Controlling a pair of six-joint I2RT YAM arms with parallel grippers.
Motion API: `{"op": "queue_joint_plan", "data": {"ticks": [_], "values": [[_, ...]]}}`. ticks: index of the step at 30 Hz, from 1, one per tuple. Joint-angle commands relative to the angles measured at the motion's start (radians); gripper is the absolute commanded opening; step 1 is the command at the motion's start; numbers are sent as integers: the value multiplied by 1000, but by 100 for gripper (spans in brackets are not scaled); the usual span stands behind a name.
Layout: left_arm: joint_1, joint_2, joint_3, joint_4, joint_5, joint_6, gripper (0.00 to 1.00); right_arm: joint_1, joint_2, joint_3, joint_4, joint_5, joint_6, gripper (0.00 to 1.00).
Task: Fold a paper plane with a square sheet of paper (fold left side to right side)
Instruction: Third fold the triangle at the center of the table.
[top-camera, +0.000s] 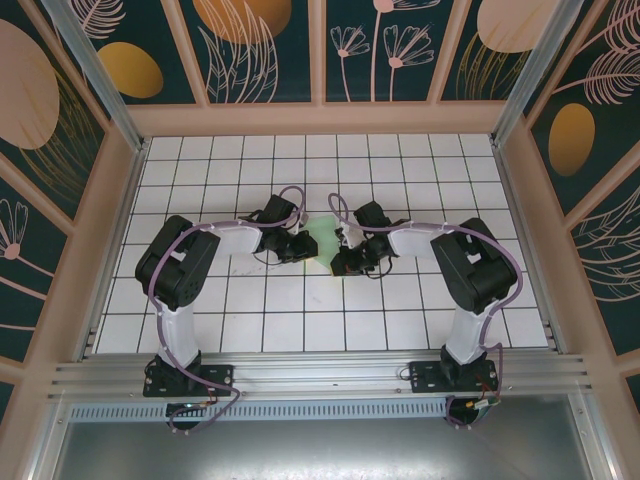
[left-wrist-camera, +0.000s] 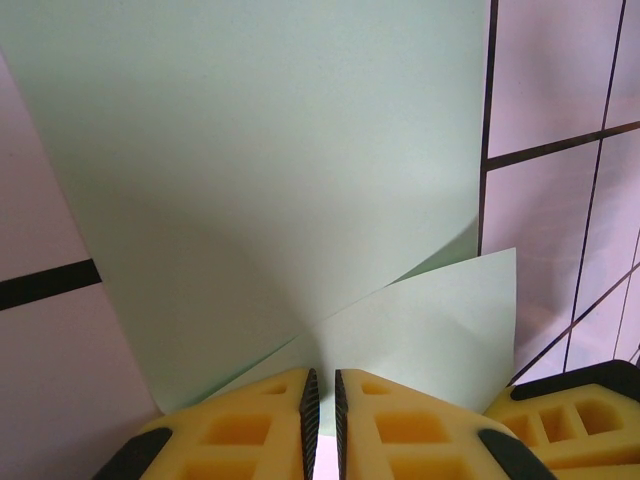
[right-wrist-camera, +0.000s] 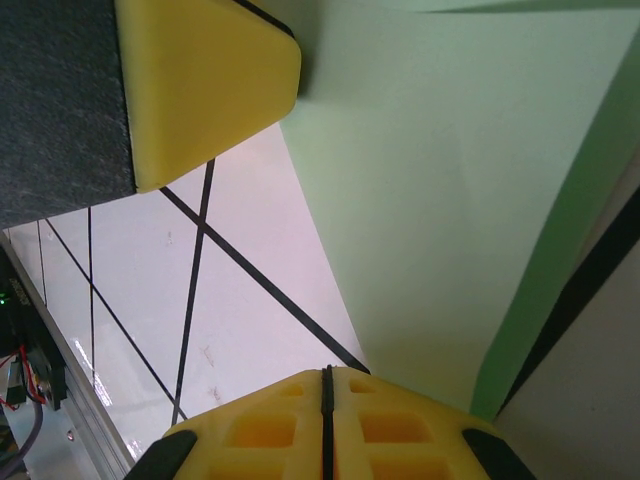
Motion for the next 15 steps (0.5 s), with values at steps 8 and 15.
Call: {"op": "queue_joint_plan", "data": {"ticks": [8,15], "values": [[-2,51,-13,-104,-91,30,16,2,15,-33,-19,-10,24,8],[-3,54,-13,-109,-97,32,16,-34,3,-80,-11,-15,45,3]]}}
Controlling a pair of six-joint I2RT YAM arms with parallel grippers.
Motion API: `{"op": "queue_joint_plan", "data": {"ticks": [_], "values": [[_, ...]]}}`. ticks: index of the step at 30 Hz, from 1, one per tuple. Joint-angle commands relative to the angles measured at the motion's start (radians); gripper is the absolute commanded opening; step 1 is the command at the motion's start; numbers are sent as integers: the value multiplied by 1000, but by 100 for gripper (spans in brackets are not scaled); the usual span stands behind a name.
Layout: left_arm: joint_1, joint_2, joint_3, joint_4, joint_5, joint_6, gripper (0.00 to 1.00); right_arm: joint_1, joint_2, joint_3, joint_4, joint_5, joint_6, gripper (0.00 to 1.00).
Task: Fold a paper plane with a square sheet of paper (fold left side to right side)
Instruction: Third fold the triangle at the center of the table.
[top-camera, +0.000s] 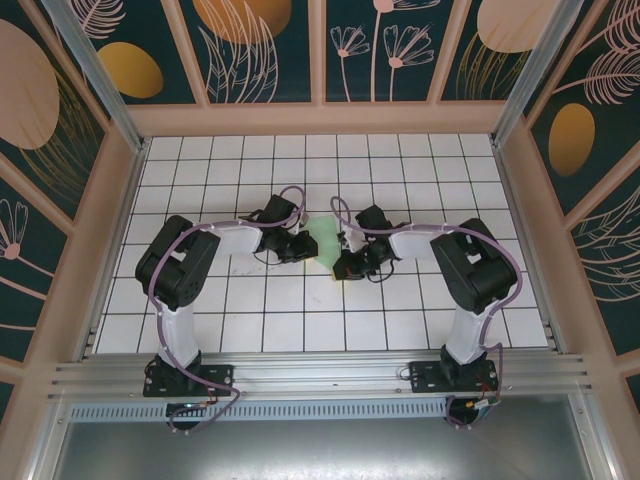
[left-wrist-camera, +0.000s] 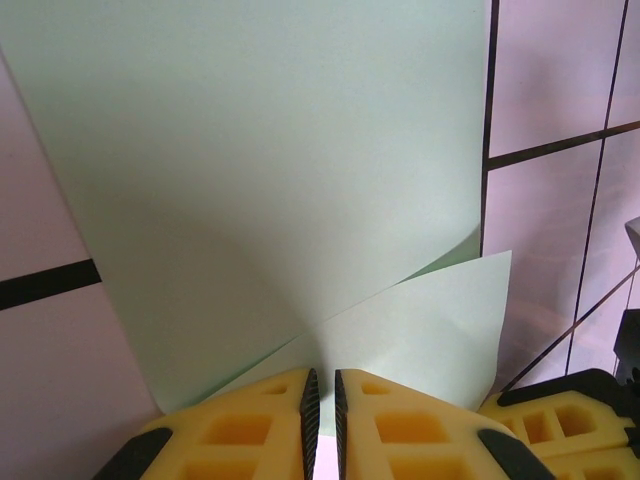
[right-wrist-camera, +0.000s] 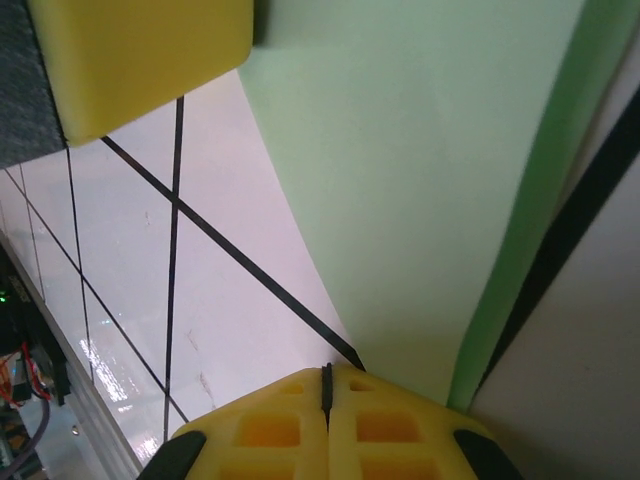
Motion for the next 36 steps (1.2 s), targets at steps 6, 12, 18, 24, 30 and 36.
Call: {"op": "queue_joint_plan", "data": {"ticks": [6,12,18,24,30,36], "values": [[-1,53,-11,-104,-95,30,16,-43,-57,-90,-10,-27,24,0],[-1,51,-6,-108,-96,29,16,-41,-169,-42,-24,-53,48,0],[0,50,-9,-102,-93,27,16,-36,-123,0,27,-40,114,0],[-1,48,-9,-102,-93,27,16,-34,-54,32,13,22,128,0],[-1,47,-7,-103,-93,26,16,-33,-18,26,-18,52,118,0],[-1,46,0,-111,-95,29,16,-26,-2,18,-60,90,103,0]]}}
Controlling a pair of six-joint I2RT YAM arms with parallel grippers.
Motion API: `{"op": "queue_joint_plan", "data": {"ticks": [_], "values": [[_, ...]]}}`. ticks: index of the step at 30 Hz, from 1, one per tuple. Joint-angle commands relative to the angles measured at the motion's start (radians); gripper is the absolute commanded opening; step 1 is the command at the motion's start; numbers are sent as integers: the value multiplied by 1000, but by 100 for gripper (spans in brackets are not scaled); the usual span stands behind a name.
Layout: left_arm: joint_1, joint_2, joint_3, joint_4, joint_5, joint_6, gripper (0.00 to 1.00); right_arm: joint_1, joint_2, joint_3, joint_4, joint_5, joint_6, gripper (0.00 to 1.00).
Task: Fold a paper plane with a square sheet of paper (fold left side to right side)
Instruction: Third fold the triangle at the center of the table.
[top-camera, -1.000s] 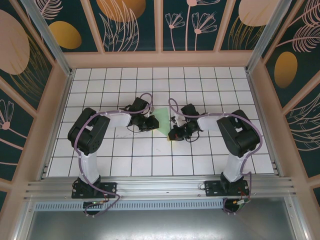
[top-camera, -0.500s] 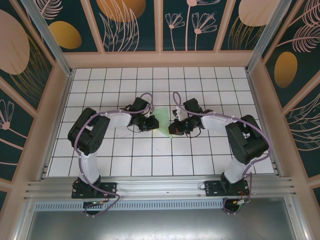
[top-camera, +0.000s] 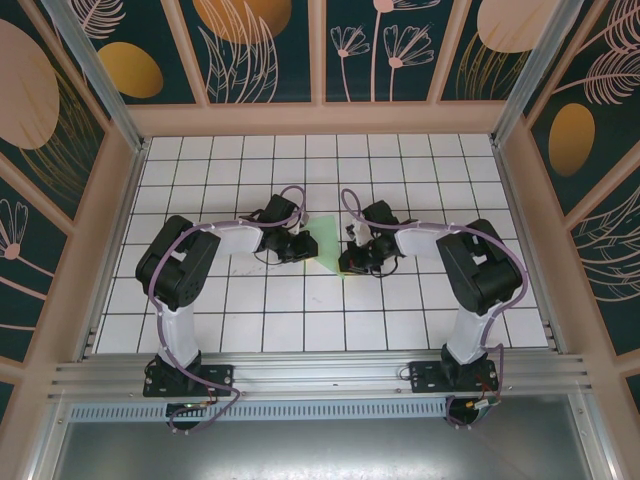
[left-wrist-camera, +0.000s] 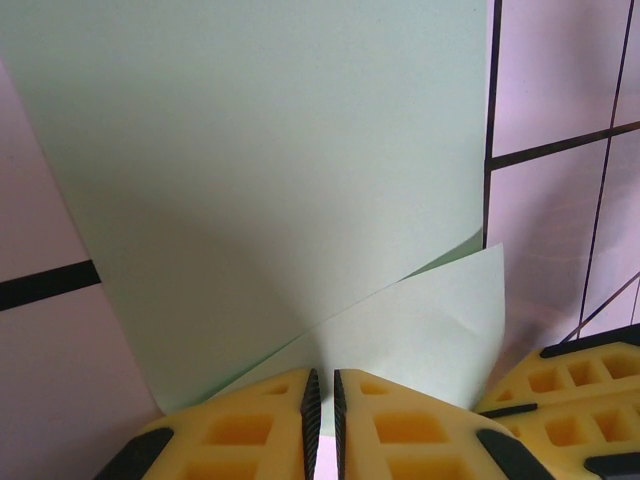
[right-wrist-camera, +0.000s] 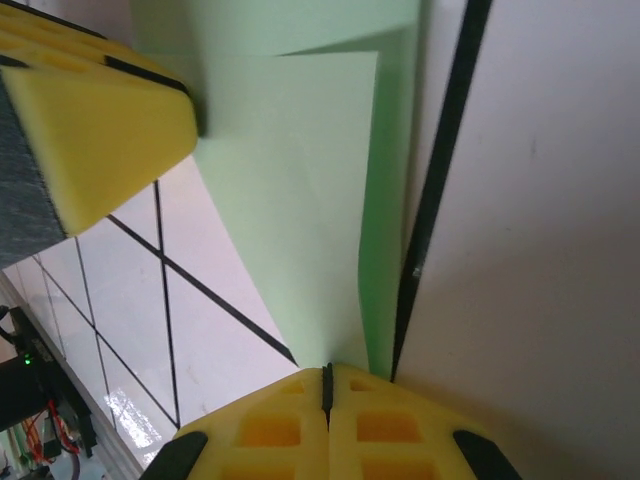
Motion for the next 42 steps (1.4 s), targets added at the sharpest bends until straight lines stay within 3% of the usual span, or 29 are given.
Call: {"op": "queue_joint_plan", "data": {"ticks": [1,12,18,31,42], "values": [[1,46,-7,-97,-83,22,16,10,23,9,-63,48,-7,0],[1,-45,34,-74,-90,16,21,10,55,14,-124,122,-2,0],[-21,-100,34,-68,-44,19,19,10,71,25,-140,140,-4,0],[-117,-14,29,5,22,-11,16,10,75,33,-152,148,-12,0],[-117,8,21,3,-75,0,14,10,80,39,-181,174,-21,0]]}}
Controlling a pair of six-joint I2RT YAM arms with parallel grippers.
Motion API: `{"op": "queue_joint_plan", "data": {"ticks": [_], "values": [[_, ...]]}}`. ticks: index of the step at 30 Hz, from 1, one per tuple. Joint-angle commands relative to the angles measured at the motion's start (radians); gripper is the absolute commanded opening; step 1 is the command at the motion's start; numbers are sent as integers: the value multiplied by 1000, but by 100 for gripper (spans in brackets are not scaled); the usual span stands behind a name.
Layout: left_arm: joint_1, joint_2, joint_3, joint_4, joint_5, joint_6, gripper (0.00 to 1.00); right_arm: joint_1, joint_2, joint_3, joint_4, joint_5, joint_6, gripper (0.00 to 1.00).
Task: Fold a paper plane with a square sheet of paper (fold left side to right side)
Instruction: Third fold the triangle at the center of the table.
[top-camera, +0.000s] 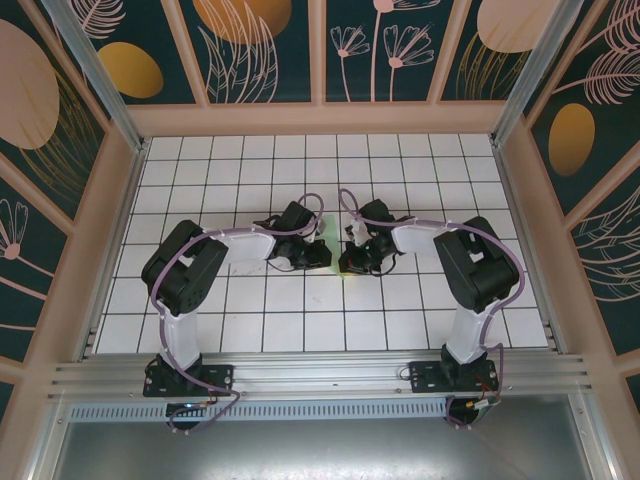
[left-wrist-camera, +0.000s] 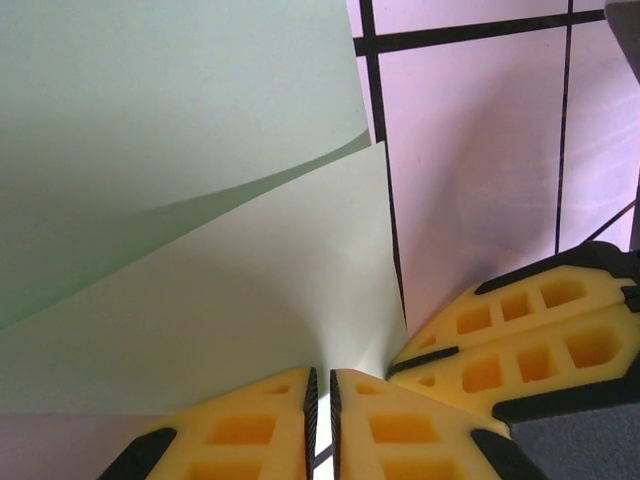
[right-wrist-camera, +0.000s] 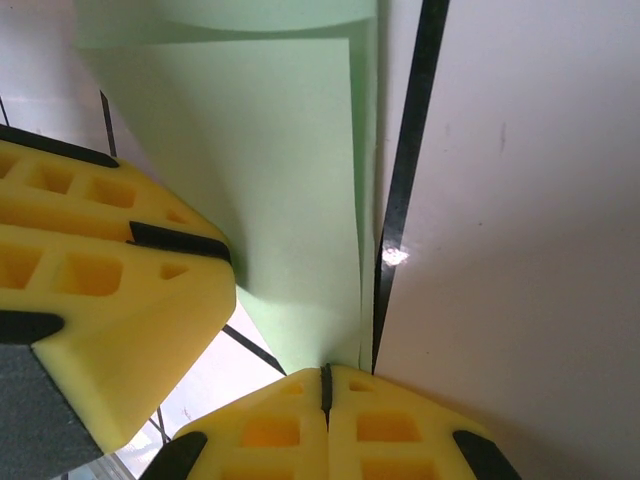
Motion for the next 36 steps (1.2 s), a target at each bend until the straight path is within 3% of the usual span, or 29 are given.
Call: {"op": "queue_joint_plan", "data": {"ticks": [1,16,36], "values": [[-2,19,7,6,-59,2,14,1,54,-8,-102,135,-20,0],[32,12,1,-58,-175,19,14,1,70,-2,-141,187,-34,0],[193,-52,-60,-107,-282,125,13,-2,64,-7,-145,185,-35,0]]}}
